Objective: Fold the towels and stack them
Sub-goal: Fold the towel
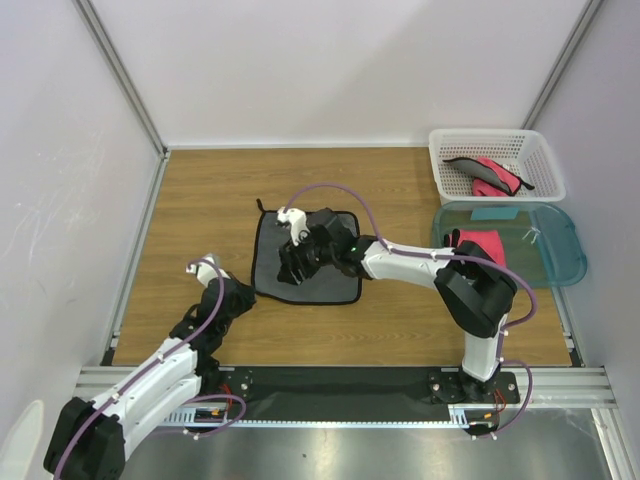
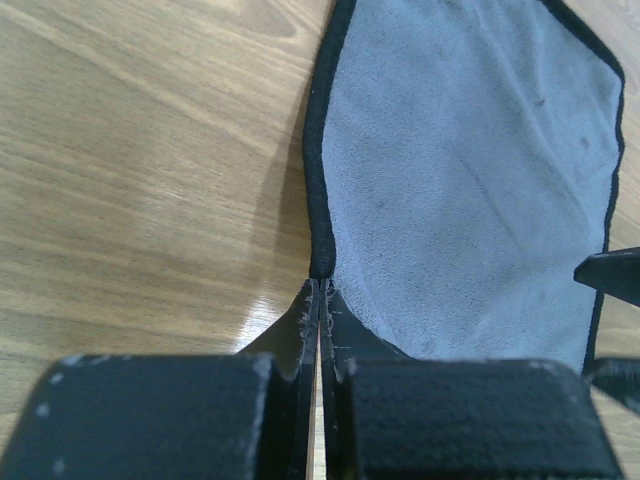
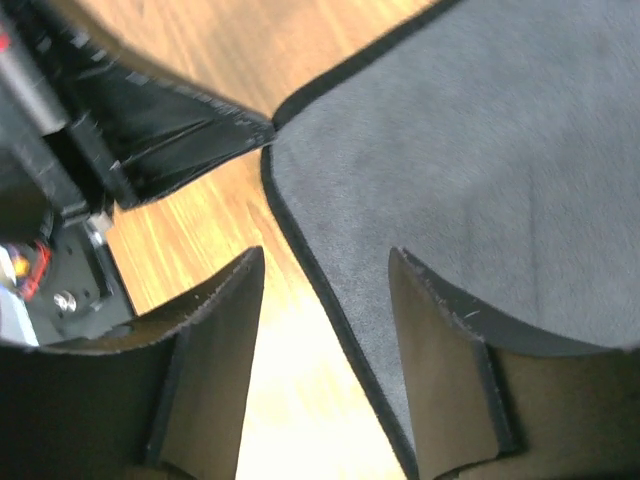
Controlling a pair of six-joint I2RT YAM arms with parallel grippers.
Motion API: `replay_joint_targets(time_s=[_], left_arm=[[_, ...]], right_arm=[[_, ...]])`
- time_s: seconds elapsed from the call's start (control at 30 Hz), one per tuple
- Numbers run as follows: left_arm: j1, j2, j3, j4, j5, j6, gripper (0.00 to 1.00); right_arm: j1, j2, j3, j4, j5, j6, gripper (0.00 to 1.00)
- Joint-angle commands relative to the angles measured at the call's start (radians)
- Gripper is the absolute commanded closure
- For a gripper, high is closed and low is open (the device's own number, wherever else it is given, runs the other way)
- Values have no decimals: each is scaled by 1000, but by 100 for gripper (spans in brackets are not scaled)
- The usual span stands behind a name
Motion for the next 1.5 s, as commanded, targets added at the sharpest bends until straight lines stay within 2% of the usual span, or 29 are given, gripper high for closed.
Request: replay_joint_targets(time_s=[0.0,0.13,0.47,0.83,1.0,1.03,1.13,1.2,1.3,1.33,1.37,1.43,1.47], left_arm=[[-6,13,38,23,14,-19,100],[-8,19,52,22,27,-25,100],[-6,53,86,26,76,-22,100],[-6,19,98,-9,62,-4,100],[-8,10,97,-4,68,4,100],[-6,7,95,-3,70,5,100],[-6,2,88,-6,70,8,100],[-6,-5,83,-10,70,2,94],[-6,-25,74,-23,51,-13,68],[-6,-30,72,-29,44,-19,46],[-8,-31,69,-32,40,-28,38],[-6,-31,58,-27,37,-41,27],[-6,-28,54,-6,43,-51,26]], right_arm=[[33,0,-5,88,-4,-175,41],[69,31,-2,103,58,-267,40],[138,79,-11,164,102,-363,40],[148,138,1,206,104,-335,43],[148,166,24,200,151,-324,58],[148,169,26,203,157,-321,67],[148,166,34,207,168,-315,80],[149,168,35,211,162,-306,83],[148,169,29,218,159,-291,87],[148,168,27,220,159,-288,89],[148,166,26,220,157,-286,88],[148,162,21,223,153,-285,89],[146,163,21,223,153,-285,89]])
